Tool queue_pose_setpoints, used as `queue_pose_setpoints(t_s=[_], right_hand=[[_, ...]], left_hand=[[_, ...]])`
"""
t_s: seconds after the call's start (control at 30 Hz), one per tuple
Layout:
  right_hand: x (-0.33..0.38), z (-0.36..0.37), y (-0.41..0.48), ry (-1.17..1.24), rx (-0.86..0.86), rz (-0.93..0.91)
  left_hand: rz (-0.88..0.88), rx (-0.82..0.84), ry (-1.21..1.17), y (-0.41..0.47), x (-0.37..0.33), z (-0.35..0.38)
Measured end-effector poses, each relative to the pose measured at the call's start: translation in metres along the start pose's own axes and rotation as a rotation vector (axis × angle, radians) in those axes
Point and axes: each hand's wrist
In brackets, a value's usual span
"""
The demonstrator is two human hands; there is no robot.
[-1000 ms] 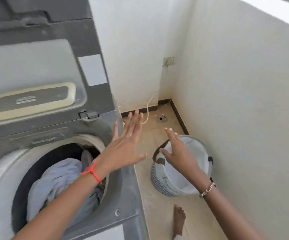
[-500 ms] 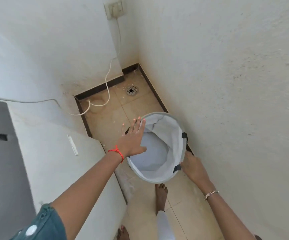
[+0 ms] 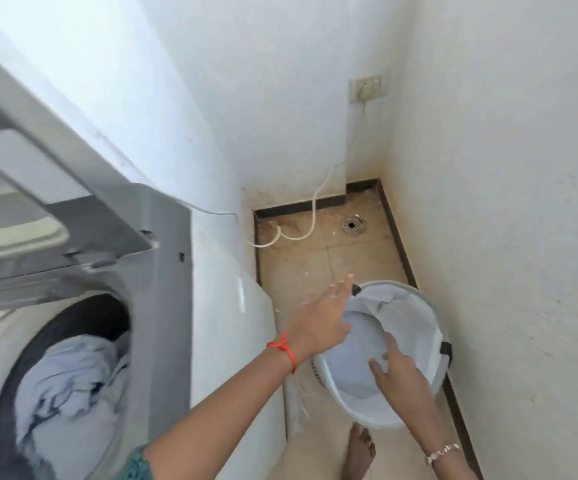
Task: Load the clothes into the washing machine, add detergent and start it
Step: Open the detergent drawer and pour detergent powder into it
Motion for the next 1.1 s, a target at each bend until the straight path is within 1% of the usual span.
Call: queue_pose_setpoints(t_s=[0.07,0.13,0.23,0.3,0.5,0.57,0.67,0.73,0.8,0.87,0.93,1.0,1.1], right_hand=[[0.037,-0.009,-0.013,0.086,-0.020,-0.068],[0.075,-0.015,-0.031,0.154,-0.038,-0.136],[0.132,-0.016,-0.065,0.149,-0.071,-0.253],[0.167,-0.006,-0.090,0.153,-0.124,-0.352],[0.254,0.061,-0.155,0.161,-0.311,-0.534],[0.276,0.090,-0.171,0.148,-0.320,-0.552],[0.306,0.134,-0.185,0.105,-0.272,-0.585],[0.322,0.164,-0.190,0.058,-0.209,-0.584],[0.333,0.191,-0.186,0.048,-0.120,-0.543],[0.344,0.213,-0.181,0.054,-0.043,-0.483],[0.356,0.230,-0.173,0.103,-0.005,-0.427],[0.371,0.243,-0.164,0.165,-0.002,-0.394],[0.387,0.260,-0.142,0.322,0.038,-0.324]], left_hand=[[0.045,-0.100,-0.057,-0.032,-0.002,-0.030],[0.071,-0.208,-0.041,-0.069,0.003,-0.054],[0.071,-0.359,0.027,-0.129,0.026,-0.079],[0.049,-0.421,0.053,-0.171,0.050,-0.089],[-0.016,-0.501,0.125,-0.281,0.152,-0.078],[-0.070,-0.496,0.125,-0.308,0.186,-0.068],[-0.156,-0.435,0.069,-0.338,0.233,-0.048],[-0.205,-0.371,-0.058,-0.346,0.265,-0.034],[-0.269,-0.303,-0.191,-0.343,0.293,-0.024],[-0.325,-0.272,-0.371,-0.339,0.311,-0.023],[-0.384,-0.284,-0.618,-0.333,0.325,-0.024],[-0.454,-0.309,-0.887,-0.322,0.339,-0.025],[-0.522,-0.339,-1.321,-0.306,0.353,-0.030]])
Point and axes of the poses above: each hand's wrist, its own y-axis towards the middle knuckle, its own z-axis out of the palm, x = y × z, and after that the axes turned 12 degrees about y, right-handed
